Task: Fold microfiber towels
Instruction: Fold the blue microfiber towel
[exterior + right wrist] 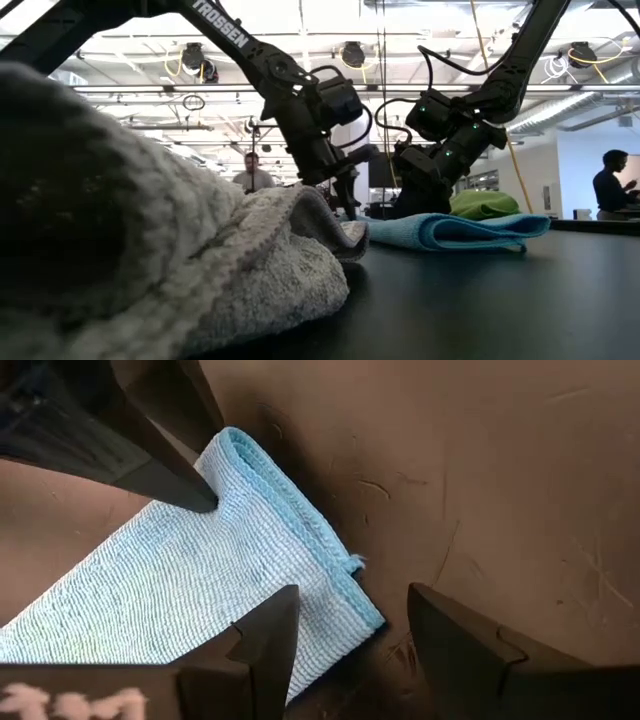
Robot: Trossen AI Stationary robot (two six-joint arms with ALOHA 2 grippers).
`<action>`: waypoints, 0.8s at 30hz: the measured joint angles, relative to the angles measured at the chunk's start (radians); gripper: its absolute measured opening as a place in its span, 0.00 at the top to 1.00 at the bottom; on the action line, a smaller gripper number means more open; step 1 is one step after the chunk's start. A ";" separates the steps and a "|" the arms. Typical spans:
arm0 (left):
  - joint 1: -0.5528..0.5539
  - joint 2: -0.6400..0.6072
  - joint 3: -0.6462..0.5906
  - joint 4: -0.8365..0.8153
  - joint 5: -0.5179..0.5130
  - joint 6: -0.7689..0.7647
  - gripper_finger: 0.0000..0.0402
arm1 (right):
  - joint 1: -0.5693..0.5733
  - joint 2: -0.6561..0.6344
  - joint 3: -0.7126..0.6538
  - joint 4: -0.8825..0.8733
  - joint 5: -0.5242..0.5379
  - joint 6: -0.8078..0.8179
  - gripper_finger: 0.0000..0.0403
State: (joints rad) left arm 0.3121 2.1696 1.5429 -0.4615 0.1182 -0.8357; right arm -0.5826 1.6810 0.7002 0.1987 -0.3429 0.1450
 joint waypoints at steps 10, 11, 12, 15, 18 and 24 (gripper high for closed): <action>-0.003 -0.003 -0.001 0.028 -0.025 0.022 0.64 | 0.000 -0.001 0.000 -0.013 0.001 -0.001 0.61; -0.005 -0.003 -0.001 0.028 -0.033 0.022 0.64 | 0.000 -0.001 0.000 -0.018 0.001 -0.003 0.64; -0.007 -0.003 -0.001 0.028 -0.037 0.022 0.64 | 0.000 -0.001 0.000 -0.024 0.001 -0.008 0.68; -0.006 -0.003 -0.001 0.026 -0.038 0.023 0.64 | -0.001 -0.002 0.001 -0.044 0.003 -0.029 0.80; -0.006 -0.003 -0.001 0.026 -0.038 0.023 0.64 | -0.001 -0.002 0.001 -0.050 0.003 -0.037 0.93; -0.007 -0.003 -0.001 0.028 -0.038 0.025 0.64 | 0.000 -0.001 0.000 -0.048 0.003 -0.036 0.98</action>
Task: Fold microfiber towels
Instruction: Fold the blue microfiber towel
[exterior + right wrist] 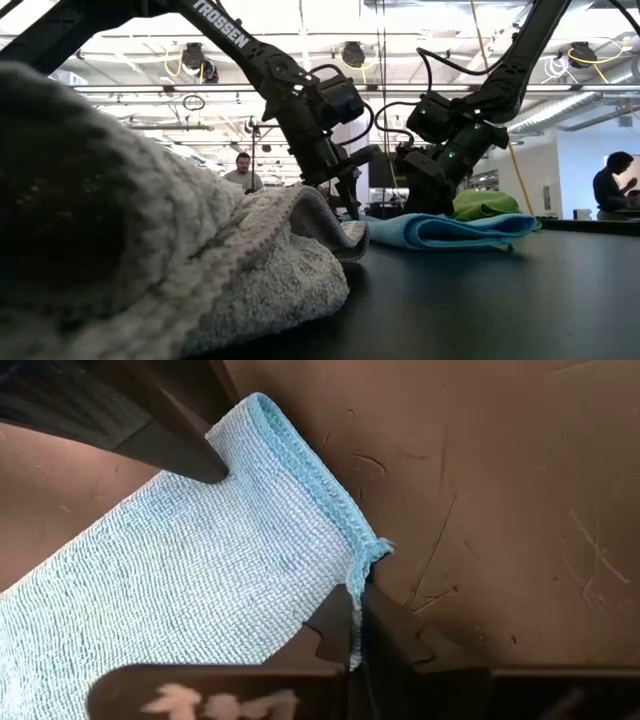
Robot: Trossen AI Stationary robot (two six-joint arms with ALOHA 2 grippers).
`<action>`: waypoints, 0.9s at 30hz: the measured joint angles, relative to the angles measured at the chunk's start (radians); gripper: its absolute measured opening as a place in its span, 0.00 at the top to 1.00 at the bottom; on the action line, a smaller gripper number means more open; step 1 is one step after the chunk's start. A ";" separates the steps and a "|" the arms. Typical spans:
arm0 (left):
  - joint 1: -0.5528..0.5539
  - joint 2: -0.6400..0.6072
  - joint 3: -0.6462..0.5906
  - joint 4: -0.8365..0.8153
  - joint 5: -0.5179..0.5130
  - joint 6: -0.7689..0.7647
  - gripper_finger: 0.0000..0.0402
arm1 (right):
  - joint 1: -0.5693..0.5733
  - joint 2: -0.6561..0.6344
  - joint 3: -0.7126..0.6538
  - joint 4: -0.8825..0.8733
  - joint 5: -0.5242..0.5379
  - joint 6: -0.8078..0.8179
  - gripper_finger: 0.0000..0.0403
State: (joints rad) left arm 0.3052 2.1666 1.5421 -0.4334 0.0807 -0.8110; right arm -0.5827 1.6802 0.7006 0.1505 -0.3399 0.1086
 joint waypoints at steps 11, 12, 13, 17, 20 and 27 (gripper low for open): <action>-0.016 0.000 0.000 0.037 -0.004 0.072 0.96 | 0.002 -0.066 -0.002 -0.004 -0.004 0.023 0.99; -0.018 0.000 0.000 0.039 -0.004 0.076 0.97 | 0.002 -0.090 -0.002 -0.003 -0.004 0.018 0.99; -0.018 0.000 0.000 0.041 -0.005 0.076 0.98 | 0.002 -0.116 -0.002 -0.006 -0.004 0.009 0.99; -0.018 0.000 0.000 0.048 -0.011 0.076 0.98 | 0.003 -0.216 -0.002 -0.055 0.005 -0.005 0.99; -0.018 0.000 0.001 0.061 -0.011 0.083 0.99 | 0.003 -0.288 -0.002 -0.135 0.022 -0.013 0.99; -0.019 -0.002 0.004 0.099 -0.009 0.088 0.99 | 0.008 -0.376 -0.002 -0.312 0.054 -0.035 0.99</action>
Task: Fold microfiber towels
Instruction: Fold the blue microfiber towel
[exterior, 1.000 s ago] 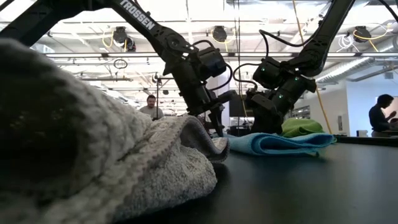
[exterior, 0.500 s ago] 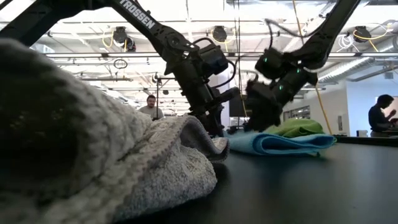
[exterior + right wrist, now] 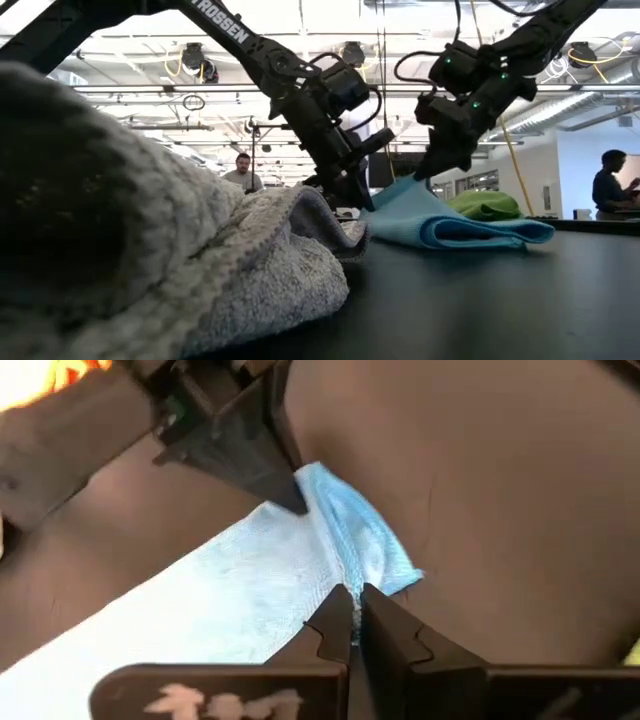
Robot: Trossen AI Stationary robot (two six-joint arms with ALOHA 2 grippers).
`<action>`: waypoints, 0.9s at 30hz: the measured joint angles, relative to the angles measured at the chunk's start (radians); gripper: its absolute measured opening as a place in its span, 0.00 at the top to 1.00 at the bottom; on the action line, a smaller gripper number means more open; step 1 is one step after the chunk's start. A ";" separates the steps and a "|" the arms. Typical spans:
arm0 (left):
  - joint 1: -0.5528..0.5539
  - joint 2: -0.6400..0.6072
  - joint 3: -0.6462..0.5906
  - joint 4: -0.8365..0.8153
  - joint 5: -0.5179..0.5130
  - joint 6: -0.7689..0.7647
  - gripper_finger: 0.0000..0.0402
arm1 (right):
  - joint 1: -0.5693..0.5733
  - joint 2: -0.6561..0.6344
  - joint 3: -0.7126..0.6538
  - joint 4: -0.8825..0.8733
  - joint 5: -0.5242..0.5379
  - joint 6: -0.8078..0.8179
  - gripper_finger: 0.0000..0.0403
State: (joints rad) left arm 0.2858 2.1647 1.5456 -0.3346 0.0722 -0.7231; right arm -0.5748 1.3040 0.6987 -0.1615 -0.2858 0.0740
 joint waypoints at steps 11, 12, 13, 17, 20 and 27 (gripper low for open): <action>0.003 0.006 -0.009 -0.063 -0.011 -0.005 0.98 | 0.011 0.032 0.001 -0.048 0.093 -0.061 0.88; 0.002 0.008 -0.009 -0.064 -0.011 -0.005 0.99 | 0.014 0.042 0.001 -0.041 0.108 -0.061 0.84; 0.002 0.006 -0.008 -0.072 -0.011 -0.004 0.99 | 0.018 0.053 0.001 -0.042 0.123 -0.060 0.80; 0.002 0.003 -0.005 -0.089 -0.014 -0.004 0.98 | 0.019 0.073 0.001 -0.026 0.193 -0.061 0.64; 0.002 0.003 -0.005 -0.075 -0.021 0.001 0.99 | 0.020 0.058 0.001 0.007 0.185 -0.060 0.56; 0.000 0.003 -0.005 -0.056 -0.023 0.019 0.99 | 0.020 -0.048 0.002 0.019 0.183 -0.057 0.54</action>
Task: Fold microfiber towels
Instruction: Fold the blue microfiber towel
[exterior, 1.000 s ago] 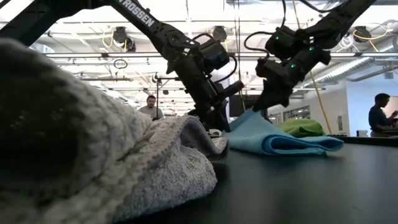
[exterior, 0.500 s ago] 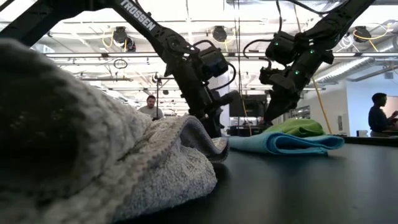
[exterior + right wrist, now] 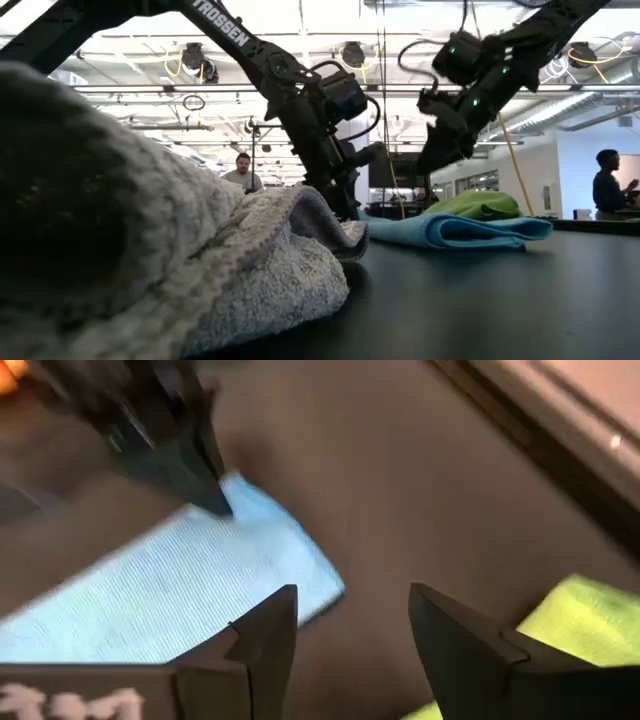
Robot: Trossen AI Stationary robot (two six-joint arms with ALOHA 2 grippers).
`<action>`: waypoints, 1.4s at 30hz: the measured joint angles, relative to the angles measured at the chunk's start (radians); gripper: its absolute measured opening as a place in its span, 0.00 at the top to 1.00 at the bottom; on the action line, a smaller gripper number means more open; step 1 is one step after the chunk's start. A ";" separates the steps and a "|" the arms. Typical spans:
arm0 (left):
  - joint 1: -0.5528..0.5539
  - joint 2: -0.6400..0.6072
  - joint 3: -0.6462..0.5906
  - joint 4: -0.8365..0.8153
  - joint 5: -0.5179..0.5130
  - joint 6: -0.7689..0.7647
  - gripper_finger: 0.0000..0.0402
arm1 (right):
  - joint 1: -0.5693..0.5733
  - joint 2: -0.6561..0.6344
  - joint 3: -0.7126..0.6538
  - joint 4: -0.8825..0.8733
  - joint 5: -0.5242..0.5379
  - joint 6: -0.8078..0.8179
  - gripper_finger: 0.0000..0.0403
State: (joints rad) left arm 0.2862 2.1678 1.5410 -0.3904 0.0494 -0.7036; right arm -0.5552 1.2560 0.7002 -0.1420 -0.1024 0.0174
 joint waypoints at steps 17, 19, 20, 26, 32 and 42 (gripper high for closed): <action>-0.076 -0.024 0.001 0.049 -0.079 0.058 1.00 | 0.000 -0.271 0.000 -0.050 -0.002 0.047 0.58; -0.084 -0.044 0.001 0.049 -0.099 0.081 1.00 | 0.000 -0.280 0.000 -0.073 -0.001 0.049 0.58; -0.089 -0.054 0.001 0.041 -0.112 0.093 1.00 | 0.000 -0.281 0.000 -0.086 0.002 0.049 0.58; -0.125 -0.116 0.002 0.048 -0.166 0.170 1.00 | 0.000 -0.282 0.000 -0.107 0.002 0.050 0.58; -0.183 -0.129 0.002 0.016 -0.190 0.176 1.00 | 0.000 -0.288 0.000 -0.114 0.002 0.049 0.58; -0.285 -0.129 0.002 0.028 -0.215 0.205 1.00 | 0.000 -0.290 0.000 -0.118 0.002 0.045 0.58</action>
State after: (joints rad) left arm 0.0007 2.0384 1.5429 -0.3624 -0.1658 -0.4984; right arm -0.5552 0.9665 0.7002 -0.2600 -0.1001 0.0619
